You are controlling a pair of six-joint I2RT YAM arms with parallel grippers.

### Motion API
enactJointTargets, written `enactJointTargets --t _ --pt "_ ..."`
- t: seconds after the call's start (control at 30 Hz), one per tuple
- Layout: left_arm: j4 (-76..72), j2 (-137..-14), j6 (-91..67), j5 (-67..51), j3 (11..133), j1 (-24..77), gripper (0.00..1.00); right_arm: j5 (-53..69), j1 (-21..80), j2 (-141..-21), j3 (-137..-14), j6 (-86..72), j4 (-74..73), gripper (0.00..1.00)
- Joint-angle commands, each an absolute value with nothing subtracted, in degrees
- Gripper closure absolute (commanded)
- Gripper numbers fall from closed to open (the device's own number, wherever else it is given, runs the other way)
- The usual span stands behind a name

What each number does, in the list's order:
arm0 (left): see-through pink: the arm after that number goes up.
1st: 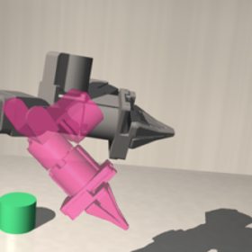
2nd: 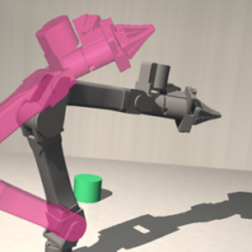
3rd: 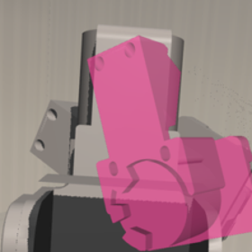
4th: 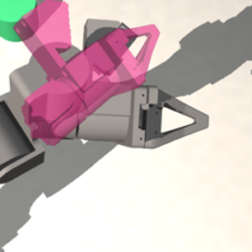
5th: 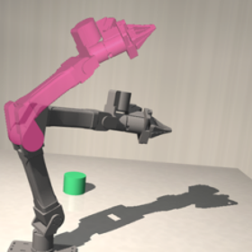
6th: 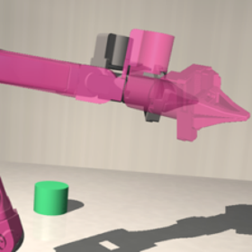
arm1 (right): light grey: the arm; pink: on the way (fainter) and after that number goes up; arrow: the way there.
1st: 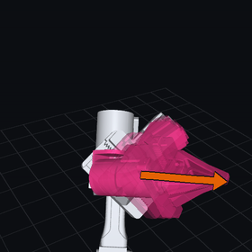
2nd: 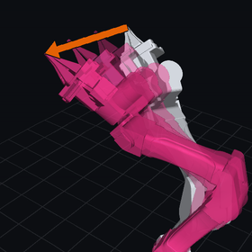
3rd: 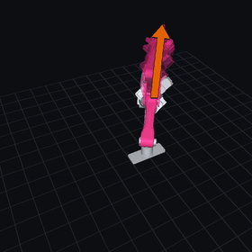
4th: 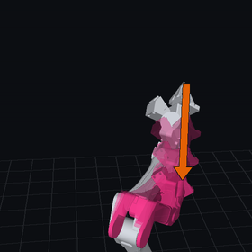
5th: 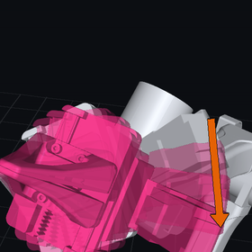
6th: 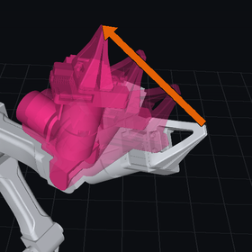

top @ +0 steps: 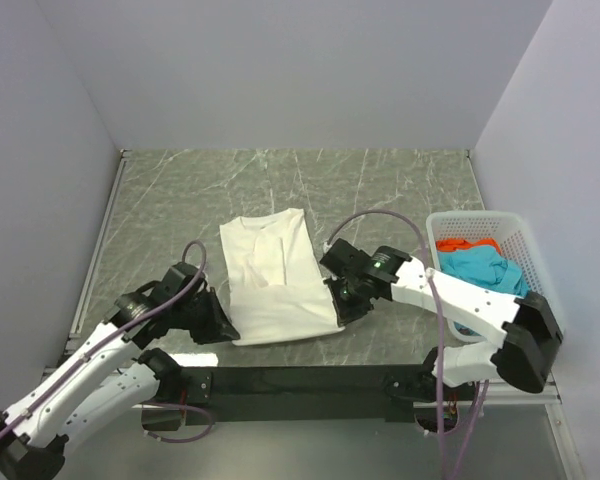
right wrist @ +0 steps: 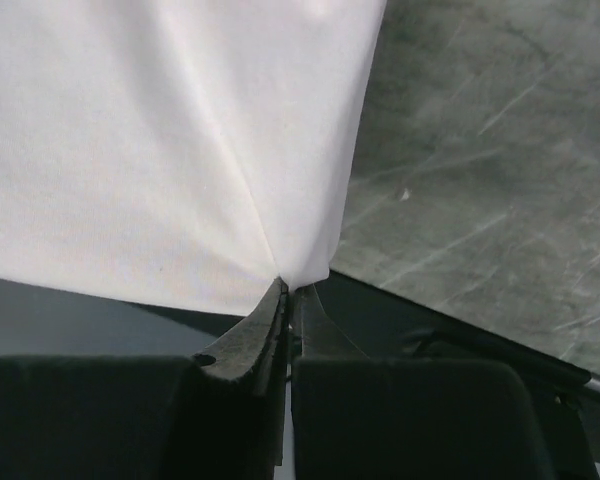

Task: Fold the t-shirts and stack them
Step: Fold the tshirt

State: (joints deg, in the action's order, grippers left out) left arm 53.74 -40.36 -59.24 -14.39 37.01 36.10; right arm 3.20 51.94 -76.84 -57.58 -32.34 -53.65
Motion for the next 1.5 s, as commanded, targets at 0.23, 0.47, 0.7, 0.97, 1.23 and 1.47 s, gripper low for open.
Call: enactJointTargets --t 0.23,0.47,0.7,0.97,1.23,1.47 --pt "66.7 -35.5 -55.2 -19.3 44.4 36.2 0.99 4.5 52.5 -67.4 -62.0 -31.0 -70.6 1.00" --pt "66.0 -35.2 -57.7 -17.9 44.6 36.1 0.99 3.7 52.4 -68.8 -68.9 -30.0 -73.7 1.00" --pt "63.7 -37.6 -63.9 -6.3 47.8 36.1 0.99 2.6 52.0 -75.7 -74.8 -27.4 -73.0 1.00" --pt "57.7 -42.1 -67.9 4.3 50.0 36.1 0.99 2.0 47.7 -82.6 -82.6 -24.1 -70.8 1.00" --pt "50.0 -44.6 -70.8 15.2 48.3 36.0 0.99 4.0 43.4 -88.8 -88.7 -21.7 -68.3 1.00" --pt "44.1 -47.3 -70.1 19.2 49.0 35.3 0.99 6.8 39.6 -93.0 -94.1 -20.0 -67.9 1.00"
